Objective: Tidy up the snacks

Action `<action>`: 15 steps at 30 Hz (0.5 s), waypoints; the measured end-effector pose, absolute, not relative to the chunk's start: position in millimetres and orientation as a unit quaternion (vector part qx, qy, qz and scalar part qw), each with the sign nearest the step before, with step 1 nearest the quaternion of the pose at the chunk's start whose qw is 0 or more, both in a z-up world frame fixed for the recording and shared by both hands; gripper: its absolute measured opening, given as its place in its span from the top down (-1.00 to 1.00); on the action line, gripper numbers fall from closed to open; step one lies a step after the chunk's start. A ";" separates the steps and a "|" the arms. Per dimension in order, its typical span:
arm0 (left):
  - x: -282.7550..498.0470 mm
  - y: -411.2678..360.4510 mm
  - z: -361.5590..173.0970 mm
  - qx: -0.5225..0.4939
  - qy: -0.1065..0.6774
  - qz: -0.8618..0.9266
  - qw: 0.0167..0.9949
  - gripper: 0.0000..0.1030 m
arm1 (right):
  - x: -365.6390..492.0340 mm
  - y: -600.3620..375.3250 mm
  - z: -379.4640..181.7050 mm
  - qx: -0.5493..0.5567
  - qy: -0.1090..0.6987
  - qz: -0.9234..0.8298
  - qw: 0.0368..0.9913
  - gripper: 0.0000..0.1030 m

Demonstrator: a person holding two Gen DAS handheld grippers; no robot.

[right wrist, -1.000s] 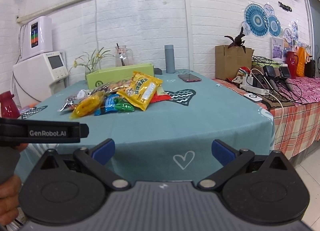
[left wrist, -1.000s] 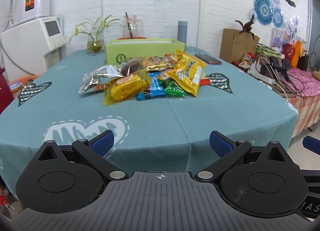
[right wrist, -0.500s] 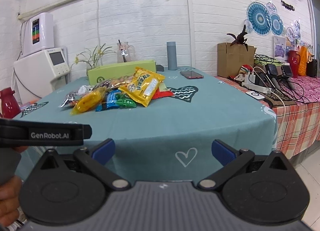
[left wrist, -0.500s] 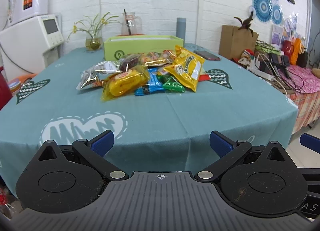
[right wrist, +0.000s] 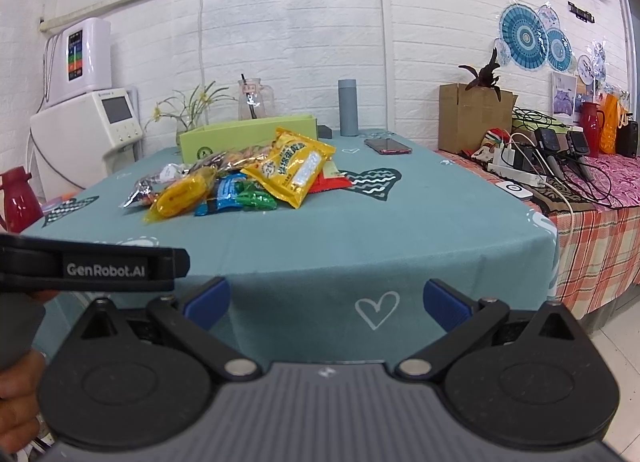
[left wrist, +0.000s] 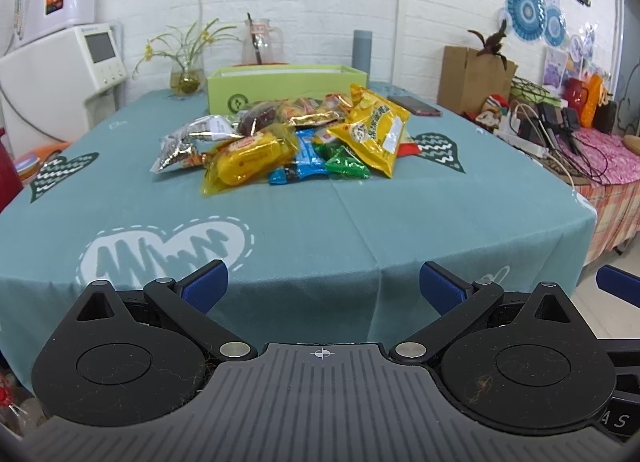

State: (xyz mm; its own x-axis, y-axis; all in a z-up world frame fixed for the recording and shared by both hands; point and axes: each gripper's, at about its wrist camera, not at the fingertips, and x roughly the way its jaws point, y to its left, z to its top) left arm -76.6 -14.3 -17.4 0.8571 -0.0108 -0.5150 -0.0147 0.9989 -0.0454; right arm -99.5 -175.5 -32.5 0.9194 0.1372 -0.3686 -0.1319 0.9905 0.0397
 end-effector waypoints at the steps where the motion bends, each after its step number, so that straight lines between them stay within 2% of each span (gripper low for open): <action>1: -76.4 -14.1 -17.9 -0.024 0.268 0.001 0.963 -0.78 | -99.4 -175.4 -32.4 0.007 0.189 0.069 0.980 -0.99; 9: -74.3 -14.0 -19.8 -0.023 0.272 0.001 0.962 -0.79 | -98.2 -174.8 -33.1 0.005 0.191 0.072 0.979 -0.99; 15: -57.4 3.9 -12.8 -0.039 0.262 0.008 0.964 -0.79 | -71.7 -181.9 -39.0 0.045 0.155 0.112 0.981 -0.99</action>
State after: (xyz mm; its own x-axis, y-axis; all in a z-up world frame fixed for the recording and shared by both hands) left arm -57.4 3.9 -12.8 0.8627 -0.0046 -0.5057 -0.0363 0.9968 -0.0710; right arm -71.7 -181.9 -39.0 0.9268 0.2344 -0.2935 -0.2067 0.9707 0.1226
